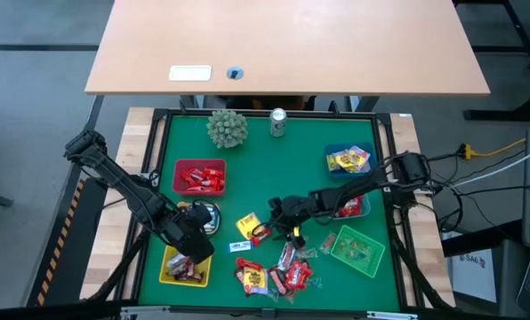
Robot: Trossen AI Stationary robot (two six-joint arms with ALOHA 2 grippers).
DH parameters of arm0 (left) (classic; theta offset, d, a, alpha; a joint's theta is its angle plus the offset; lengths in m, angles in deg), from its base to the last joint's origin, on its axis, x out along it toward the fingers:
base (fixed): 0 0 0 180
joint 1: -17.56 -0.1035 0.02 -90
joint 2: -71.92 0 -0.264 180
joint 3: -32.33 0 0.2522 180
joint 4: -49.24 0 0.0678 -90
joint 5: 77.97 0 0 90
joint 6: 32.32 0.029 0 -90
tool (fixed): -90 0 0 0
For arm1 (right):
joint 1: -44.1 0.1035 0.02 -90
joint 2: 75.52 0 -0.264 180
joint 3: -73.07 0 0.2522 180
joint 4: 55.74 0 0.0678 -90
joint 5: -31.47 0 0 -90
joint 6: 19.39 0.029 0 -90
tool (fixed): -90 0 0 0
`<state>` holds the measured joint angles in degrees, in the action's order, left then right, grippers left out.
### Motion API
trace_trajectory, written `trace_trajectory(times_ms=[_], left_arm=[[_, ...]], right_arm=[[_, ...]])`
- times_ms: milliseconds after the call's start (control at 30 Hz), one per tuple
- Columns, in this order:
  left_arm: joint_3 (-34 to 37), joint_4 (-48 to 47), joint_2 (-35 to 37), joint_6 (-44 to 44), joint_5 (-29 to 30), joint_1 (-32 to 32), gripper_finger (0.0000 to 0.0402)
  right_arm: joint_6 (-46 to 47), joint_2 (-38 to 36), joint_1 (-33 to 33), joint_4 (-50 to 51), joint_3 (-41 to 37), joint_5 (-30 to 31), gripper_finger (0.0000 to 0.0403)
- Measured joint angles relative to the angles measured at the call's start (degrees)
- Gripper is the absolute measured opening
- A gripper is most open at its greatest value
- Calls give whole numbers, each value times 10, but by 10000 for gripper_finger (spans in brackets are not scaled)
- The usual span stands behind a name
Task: Sort candy
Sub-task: Put the red chocolate bar into the red bin
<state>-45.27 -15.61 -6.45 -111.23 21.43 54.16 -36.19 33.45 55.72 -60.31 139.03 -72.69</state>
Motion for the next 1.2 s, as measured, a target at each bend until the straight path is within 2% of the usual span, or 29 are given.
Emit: trace_trajectory(times_ms=[167, 267, 700, 800, 933, 1200], left_arm=[[0, 2, 0, 0, 6, 0, 130], [0, 6, 0, 0, 13, 0, 130], [0, 17, 0, 2, 128, 0, 130], [0, 17, 0, 2, 136, 0, 130], [0, 30, 0, 51, 145, 0, 130], [0, 115, -2, 240, 245, -6, 130]], right_arm=[[0, 20, 0, -10, 0, 28, 225], [0, 25, 0, -16, 0, 31, 204], [0, 23, 0, -8, 0, 31, 16], [0, 11, 0, -6, 0, 31, 16], [3, -10, 0, -11, 0, 31, 31], [62, -21, 0, -3, 43, 62, 8]])
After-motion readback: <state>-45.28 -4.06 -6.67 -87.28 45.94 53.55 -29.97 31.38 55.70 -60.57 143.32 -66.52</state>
